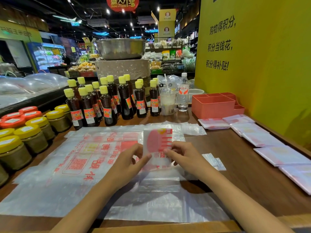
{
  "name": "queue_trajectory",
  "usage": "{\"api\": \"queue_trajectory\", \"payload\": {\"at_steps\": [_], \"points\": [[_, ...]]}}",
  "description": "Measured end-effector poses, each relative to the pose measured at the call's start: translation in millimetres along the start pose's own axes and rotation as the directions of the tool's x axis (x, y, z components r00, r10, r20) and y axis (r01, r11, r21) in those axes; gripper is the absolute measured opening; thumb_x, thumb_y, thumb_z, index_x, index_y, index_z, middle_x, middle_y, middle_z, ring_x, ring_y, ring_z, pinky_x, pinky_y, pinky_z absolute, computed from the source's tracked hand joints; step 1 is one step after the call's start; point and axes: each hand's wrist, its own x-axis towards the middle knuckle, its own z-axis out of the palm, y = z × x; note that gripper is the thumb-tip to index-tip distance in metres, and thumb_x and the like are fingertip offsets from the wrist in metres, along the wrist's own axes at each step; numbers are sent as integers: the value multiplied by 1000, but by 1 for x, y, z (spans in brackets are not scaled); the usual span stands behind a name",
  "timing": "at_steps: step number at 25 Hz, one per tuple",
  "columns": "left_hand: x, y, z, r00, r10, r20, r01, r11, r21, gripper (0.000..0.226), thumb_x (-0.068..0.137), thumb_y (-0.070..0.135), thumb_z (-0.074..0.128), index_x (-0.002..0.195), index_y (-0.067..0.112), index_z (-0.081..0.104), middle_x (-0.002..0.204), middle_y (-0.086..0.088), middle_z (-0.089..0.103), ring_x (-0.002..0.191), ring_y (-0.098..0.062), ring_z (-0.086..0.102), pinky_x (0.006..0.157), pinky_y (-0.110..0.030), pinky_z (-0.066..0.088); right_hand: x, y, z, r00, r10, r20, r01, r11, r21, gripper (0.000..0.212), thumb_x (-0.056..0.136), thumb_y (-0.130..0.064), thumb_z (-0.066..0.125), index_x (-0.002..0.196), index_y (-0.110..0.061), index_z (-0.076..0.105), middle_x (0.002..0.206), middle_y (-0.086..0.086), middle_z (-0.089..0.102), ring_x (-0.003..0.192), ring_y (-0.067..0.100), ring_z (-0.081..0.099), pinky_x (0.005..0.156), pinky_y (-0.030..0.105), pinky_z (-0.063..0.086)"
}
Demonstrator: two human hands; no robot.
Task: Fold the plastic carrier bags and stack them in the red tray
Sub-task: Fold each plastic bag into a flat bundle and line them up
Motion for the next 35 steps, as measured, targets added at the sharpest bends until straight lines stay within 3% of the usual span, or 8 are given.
{"api": "queue_trajectory", "payload": {"at_steps": [4,11,15,22,25,28,31,35], "points": [[5,-6,2,990,-83,-115,85,996,20,27,92,48,59,89,23,68,98,12,65,92,-3,61,72,-18,52,2,-2,4,1000,30,-7,-30,999,9,24,96,-27,66,120,-22,68,96,-4,77,91,9,72,78,24,56],[5,-2,3,976,-175,-128,165,983,-84,4,95,30,65,98,30,68,101,19,70,96,1,66,86,-26,59,4,6,7,997,26,-79,-42,978,-204,48,93,-36,70,138,-30,53,99,-7,71,92,5,66,88,27,55],[5,2,4,981,-146,-131,135,987,-91,40,93,24,68,130,34,54,118,22,61,107,1,62,91,-22,55,4,6,11,996,15,-90,-40,956,-290,46,95,-37,66,138,-31,52,103,-16,64,98,1,62,92,28,52],[5,2,6,991,-84,-104,84,996,-6,45,92,20,70,134,26,53,117,16,61,104,3,59,82,-13,51,2,3,10,999,8,-51,-24,944,-328,40,96,-23,60,127,-45,48,117,-21,55,102,-1,59,88,23,51],[6,-4,6,988,-146,-47,146,989,-11,51,92,18,69,139,24,50,129,9,56,111,-5,58,89,-20,54,1,5,10,1000,12,-27,-21,929,-371,52,98,-20,60,146,-32,44,130,-15,49,104,-2,57,95,21,48],[7,-6,8,988,-151,-6,151,988,-37,54,92,15,67,141,26,48,135,8,52,116,-7,56,93,-23,54,4,7,12,1000,10,-20,-17,905,-424,41,98,-26,61,139,-21,57,139,-7,53,114,3,54,103,23,45],[7,-4,8,991,-132,23,130,989,70,48,94,20,64,140,26,49,132,13,45,112,-5,54,88,-12,51,3,7,14,999,28,31,-10,876,-482,45,97,-39,60,138,-21,58,143,-8,48,127,9,48,108,26,38],[4,-7,7,990,-58,129,12,943,331,45,94,50,57,134,33,50,153,12,29,136,-9,37,110,-35,42,-1,8,13,995,38,87,21,808,-589,51,97,-42,55,142,-20,52,151,-7,38,133,16,45,108,30,38]]}}
